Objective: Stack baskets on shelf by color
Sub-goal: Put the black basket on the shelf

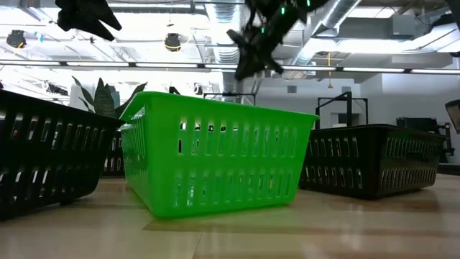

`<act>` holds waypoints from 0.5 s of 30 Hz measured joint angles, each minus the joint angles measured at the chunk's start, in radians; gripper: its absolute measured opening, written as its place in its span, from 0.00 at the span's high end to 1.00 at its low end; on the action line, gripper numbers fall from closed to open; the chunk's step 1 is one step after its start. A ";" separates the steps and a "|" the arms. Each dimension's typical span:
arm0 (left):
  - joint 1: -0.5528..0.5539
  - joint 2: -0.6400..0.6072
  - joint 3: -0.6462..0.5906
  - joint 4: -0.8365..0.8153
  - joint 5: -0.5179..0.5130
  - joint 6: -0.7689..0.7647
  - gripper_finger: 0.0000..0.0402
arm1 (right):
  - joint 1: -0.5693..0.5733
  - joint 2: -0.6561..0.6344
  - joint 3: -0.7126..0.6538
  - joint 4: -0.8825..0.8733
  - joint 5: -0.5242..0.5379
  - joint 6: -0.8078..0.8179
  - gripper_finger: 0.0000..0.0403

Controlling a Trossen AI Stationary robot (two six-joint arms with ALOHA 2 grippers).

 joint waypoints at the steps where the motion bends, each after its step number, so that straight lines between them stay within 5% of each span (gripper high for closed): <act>1: 0.000 0.000 0.000 0.000 0.000 -0.001 0.41 | -0.004 0.000 0.051 -0.046 0.001 -0.014 0.83; 7: 0.000 0.000 0.000 0.000 0.000 -0.035 0.41 | -0.033 0.001 0.165 -0.163 0.073 -0.064 0.83; 15: 0.000 0.000 0.000 0.000 0.000 -0.078 0.41 | -0.074 0.048 0.036 -0.214 0.081 -0.063 0.83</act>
